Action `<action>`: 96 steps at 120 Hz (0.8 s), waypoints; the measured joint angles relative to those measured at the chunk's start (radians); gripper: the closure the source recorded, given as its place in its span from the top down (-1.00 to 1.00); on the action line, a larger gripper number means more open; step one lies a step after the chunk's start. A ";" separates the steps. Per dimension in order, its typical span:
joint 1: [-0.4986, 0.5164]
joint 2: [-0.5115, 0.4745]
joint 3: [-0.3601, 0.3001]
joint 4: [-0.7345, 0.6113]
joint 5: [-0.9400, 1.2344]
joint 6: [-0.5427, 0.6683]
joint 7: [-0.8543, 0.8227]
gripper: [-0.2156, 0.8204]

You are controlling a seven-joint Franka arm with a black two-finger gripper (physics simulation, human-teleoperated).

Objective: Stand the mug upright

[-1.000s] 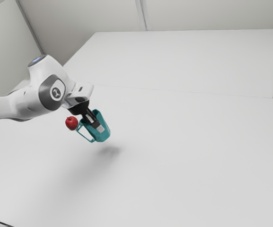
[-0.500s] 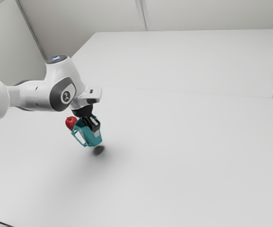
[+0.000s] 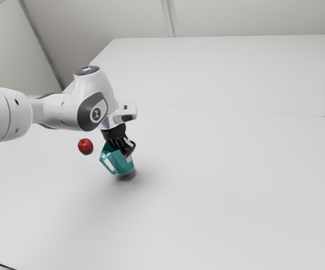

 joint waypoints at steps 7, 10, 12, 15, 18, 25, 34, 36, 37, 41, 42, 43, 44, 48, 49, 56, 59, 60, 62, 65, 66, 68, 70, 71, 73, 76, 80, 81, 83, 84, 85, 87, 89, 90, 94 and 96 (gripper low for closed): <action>-0.001 0.003 0.000 0.000 -0.001 0.001 -0.015 -0.88; 0.000 0.005 0.000 -0.001 -0.001 0.001 -0.021 -0.88; 0.000 0.006 0.000 0.000 -0.001 0.001 -0.025 -0.87; 0.000 0.009 0.000 0.000 -0.001 0.003 -0.031 -0.88; 0.000 0.013 0.000 0.000 -0.001 0.004 -0.036 -0.88; 0.000 0.021 0.000 0.000 -0.001 0.010 -0.049 -0.89; 0.000 0.027 0.000 0.000 0.001 0.016 -0.064 -0.90; 0.000 0.028 0.000 0.000 0.001 0.018 -0.067 -0.90; 0.000 0.028 0.000 0.000 0.001 0.018 -0.068 -0.91; 0.000 0.029 0.000 0.001 0.002 0.020 -0.074 -0.91; 0.000 0.030 0.000 0.001 0.002 0.020 -0.076 -0.91; 0.000 0.031 0.000 0.001 0.002 0.021 -0.077 -0.91; 0.000 0.032 0.000 0.001 0.002 0.021 -0.079 -0.91; 0.000 0.034 0.000 0.000 0.002 0.023 -0.084 -0.91; 0.000 0.034 0.000 0.000 0.002 0.023 -0.086 -0.91; 0.001 0.037 0.000 0.000 0.003 0.025 -0.095 -0.91; 0.000 0.038 0.000 0.000 0.003 0.025 -0.098 -0.91; 0.000 0.039 0.000 0.001 0.003 0.026 -0.100 -0.91; 0.000 0.041 0.000 0.000 0.003 0.026 -0.102 -0.91; 0.000 0.043 0.000 0.000 0.003 0.026 -0.105 -0.91; 0.000 0.043 0.000 0.000 0.003 0.026 -0.106 -0.91; 0.000 0.044 0.000 0.001 0.003 0.027 -0.108 -0.92; 0.000 0.045 0.000 0.001 0.003 0.027 -0.110 -0.92; 0.000 0.045 0.000 0.001 0.003 0.027 -0.111 -0.92; 0.000 0.045 0.000 0.001 0.003 0.027 -0.113 -0.92; 0.000 0.046 0.000 0.001 0.003 0.028 -0.116 -0.92; 0.000 0.047 0.000 0.001 0.003 0.028 -0.119 -0.90; 0.000 0.047 0.000 0.001 0.002 0.028 -0.120 -0.89; 0.000 0.047 -0.001 0.001 0.002 0.028 -0.121 -0.88; 0.000 0.047 -0.001 0.001 0.001 0.028 -0.121 -0.87; 0.000 0.047 -0.001 0.001 0.001 0.028 -0.122 -0.86; 0.000 0.047 -0.001 0.001 0.000 0.028 -0.123 -0.83; 0.000 0.047 -0.002 0.001 -0.001 0.028 -0.123 -0.81; 0.000 0.047 -0.002 0.001 -0.001 0.028 -0.124 -0.79; 0.000 0.046 -0.002 0.001 -0.003 0.027 -0.125 -0.73; 0.000 0.046 -0.002 0.001 -0.003 0.027 -0.126 -0.70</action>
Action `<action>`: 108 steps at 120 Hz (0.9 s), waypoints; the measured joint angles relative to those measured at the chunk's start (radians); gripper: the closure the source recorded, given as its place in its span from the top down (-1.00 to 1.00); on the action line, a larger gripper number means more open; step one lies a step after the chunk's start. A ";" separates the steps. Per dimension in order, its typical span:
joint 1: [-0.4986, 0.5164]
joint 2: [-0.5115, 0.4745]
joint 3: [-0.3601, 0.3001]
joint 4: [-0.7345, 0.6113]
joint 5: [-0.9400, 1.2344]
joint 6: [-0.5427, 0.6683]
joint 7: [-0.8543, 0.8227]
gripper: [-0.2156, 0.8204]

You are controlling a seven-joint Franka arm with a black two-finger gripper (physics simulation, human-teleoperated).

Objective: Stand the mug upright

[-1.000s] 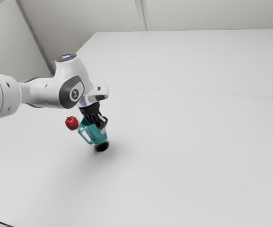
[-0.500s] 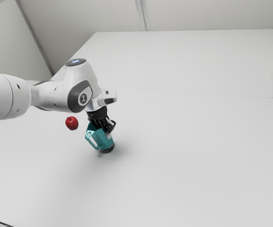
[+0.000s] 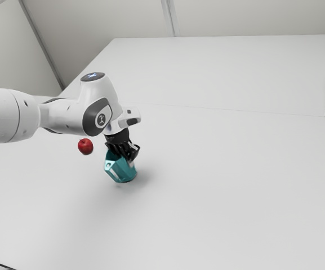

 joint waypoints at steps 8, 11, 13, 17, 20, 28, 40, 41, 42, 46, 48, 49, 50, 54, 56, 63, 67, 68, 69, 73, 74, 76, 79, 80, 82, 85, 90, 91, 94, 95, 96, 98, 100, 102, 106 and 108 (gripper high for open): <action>0.000 -0.001 0.000 0.001 -0.002 0.000 -0.002 -0.55; 0.000 -0.002 0.000 0.002 -0.002 0.000 -0.003 -0.49; 0.000 -0.002 0.000 0.003 -0.002 -0.001 -0.004 -0.46; 0.000 -0.003 0.000 0.005 -0.003 -0.001 -0.005 -0.40; 0.000 -0.003 0.000 0.006 -0.003 -0.002 -0.006 -0.36; 0.000 -0.003 0.000 0.007 -0.003 -0.002 -0.008 -0.28; 0.000 -0.007 0.000 0.008 -0.004 -0.001 -0.010 -0.19; 0.000 -0.008 0.000 0.008 -0.004 -0.001 -0.010 -0.18; 0.000 -0.008 0.000 0.008 -0.004 -0.001 -0.011 -0.18; 0.000 -0.010 -0.001 0.008 -0.004 -0.002 -0.011 -0.16; 0.001 -0.012 -0.001 0.008 -0.004 -0.003 -0.012 -0.15; 0.001 -0.013 -0.002 0.008 -0.004 -0.003 -0.012 -0.15; 0.001 -0.015 -0.003 0.008 -0.004 -0.003 -0.012 -0.14; 0.001 -0.022 -0.004 0.008 -0.004 -0.006 -0.013 -0.13; 0.000 -0.026 -0.005 0.008 -0.004 -0.007 -0.014 -0.12; 0.000 -0.044 -0.007 0.008 -0.004 -0.017 -0.017 -0.10; 0.001 -0.053 -0.009 0.008 -0.004 -0.022 -0.020 -0.09; 0.001 -0.055 -0.010 0.008 -0.004 -0.024 -0.020 -0.08; 0.001 -0.057 -0.011 0.008 -0.004 -0.025 -0.021 -0.08; 0.001 -0.066 -0.012 0.008 -0.003 -0.030 -0.023 -0.07; 0.000 -0.068 -0.012 0.008 -0.003 -0.031 -0.023 -0.07; 0.000 -0.072 -0.013 0.008 -0.003 -0.033 -0.024 -0.06; -0.001 -0.078 -0.014 0.008 -0.003 -0.035 -0.026 -0.05; -0.001 -0.080 -0.014 0.008 -0.003 -0.036 -0.026 -0.05; -0.001 -0.085 -0.015 0.008 -0.003 -0.038 -0.027 -0.05; -0.001 -0.090 -0.015 0.008 -0.003 -0.040 -0.028 -0.04; 0.000 -0.103 -0.019 0.008 -0.003 -0.043 -0.030 -0.03; 0.000 -0.105 -0.019 0.008 -0.003 -0.044 -0.031 -0.03; 0.000 -0.112 -0.020 0.009 -0.003 -0.047 -0.032 -0.01; 0.000 -0.114 -0.020 0.010 -0.003 -0.048 -0.032 -0.01; 0.000 -0.116 -0.021 0.012 -0.003 -0.049 -0.032 0.00; -0.001 -0.120 -0.021 0.020 -0.003 -0.053 -0.033 0.03; -0.001 -0.123 -0.022 0.030 -0.003 -0.060 -0.033 0.07; -0.001 -0.125 -0.022 0.044 -0.002 -0.069 -0.033 0.11; -0.002 -0.126 -0.022 0.075 -0.002 -0.090 -0.034 0.18; -0.004 -0.126 -0.021 0.092 -0.002 -0.102 -0.034 0.21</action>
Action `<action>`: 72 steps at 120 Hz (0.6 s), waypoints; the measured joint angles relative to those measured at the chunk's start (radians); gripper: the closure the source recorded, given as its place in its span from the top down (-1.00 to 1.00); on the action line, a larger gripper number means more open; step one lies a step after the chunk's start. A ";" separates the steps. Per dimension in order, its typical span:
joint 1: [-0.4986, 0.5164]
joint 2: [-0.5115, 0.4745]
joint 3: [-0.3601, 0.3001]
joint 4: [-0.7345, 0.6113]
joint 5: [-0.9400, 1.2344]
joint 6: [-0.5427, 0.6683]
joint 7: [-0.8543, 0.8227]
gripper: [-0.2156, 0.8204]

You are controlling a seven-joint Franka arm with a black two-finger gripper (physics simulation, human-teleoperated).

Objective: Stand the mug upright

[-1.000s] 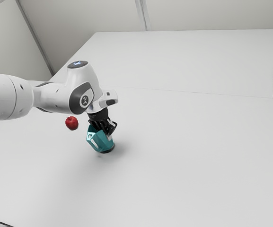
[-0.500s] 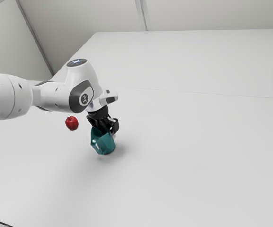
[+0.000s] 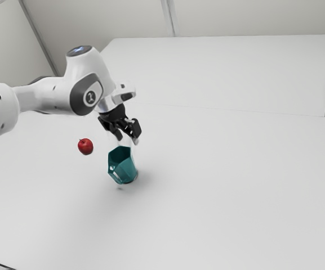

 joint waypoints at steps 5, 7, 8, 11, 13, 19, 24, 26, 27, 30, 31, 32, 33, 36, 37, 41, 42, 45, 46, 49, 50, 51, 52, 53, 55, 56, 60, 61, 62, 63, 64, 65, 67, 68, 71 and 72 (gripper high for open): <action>-0.004 0.003 0.003 0.051 0.003 -0.036 0.000 0.27; -0.006 0.004 0.005 0.072 0.004 -0.051 0.001 0.30; -0.007 0.005 0.006 0.081 0.004 -0.059 0.001 0.31; -0.010 0.006 0.008 0.110 0.006 -0.082 0.003 0.34; -0.011 0.007 0.009 0.128 0.007 -0.097 0.005 0.36; -0.012 0.011 0.011 0.178 0.009 -0.137 0.012 0.41; -0.011 0.020 0.012 0.213 0.010 -0.165 0.020 0.44; -0.009 0.026 0.012 0.229 0.011 -0.177 0.023 0.45; -0.009 0.028 0.012 0.237 0.011 -0.183 0.025 0.45; -0.005 0.040 0.012 0.267 0.011 -0.201 0.029 0.47; -0.004 0.043 0.012 0.277 0.011 -0.207 0.031 0.47; -0.002 0.046 0.011 0.286 0.011 -0.213 0.032 0.48; -0.001 0.049 0.011 0.295 0.011 -0.219 0.034 0.48; 0.004 0.055 0.010 0.316 0.011 -0.234 0.038 0.49; 0.005 0.056 0.010 0.322 0.011 -0.239 0.039 0.50; 0.011 0.060 0.010 0.344 0.011 -0.257 0.045 0.51; 0.012 0.060 0.010 0.349 0.011 -0.261 0.046 0.51; 0.014 0.061 0.011 0.363 0.012 -0.273 0.050 0.52; 0.015 0.061 0.011 0.368 0.012 -0.276 0.052 0.52; 0.017 0.062 0.012 0.384 0.012 -0.286 0.057 0.53; 0.017 0.062 0.012 0.388 0.012 -0.289 0.059 0.53; 0.018 0.062 0.013 0.392 0.012 -0.292 0.061 0.53; 0.018 0.062 0.013 0.395 0.012 -0.295 0.062 0.53; 0.018 0.062 0.013 0.399 0.012 -0.298 0.064 0.54; 0.019 0.062 0.013 0.409 0.012 -0.305 0.067 0.54; 0.019 0.062 0.014 0.414 0.012 -0.308 0.069 0.54; 0.020 0.062 0.014 0.430 0.012 -0.322 0.075 0.55; 0.020 0.062 0.014 0.433 0.012 -0.326 0.077 0.55; 0.020 0.061 0.014 0.436 0.012 -0.329 0.078 0.55; 0.020 0.060 0.014 0.438 0.012 -0.332 0.080 0.55; 0.019 0.059 0.014 0.440 0.013 -0.335 0.081 0.55; 0.019 0.059 0.015 0.442 0.012 -0.338 0.083 0.55; 0.018 0.057 0.016 0.447 0.012 -0.344 0.086 0.56; 0.017 0.057 0.016 0.449 0.012 -0.347 0.087 0.56; 0.015 0.055 0.019 0.457 0.012 -0.357 0.091 0.56; 0.015 0.055 0.019 0.459 0.012 -0.360 0.092 0.56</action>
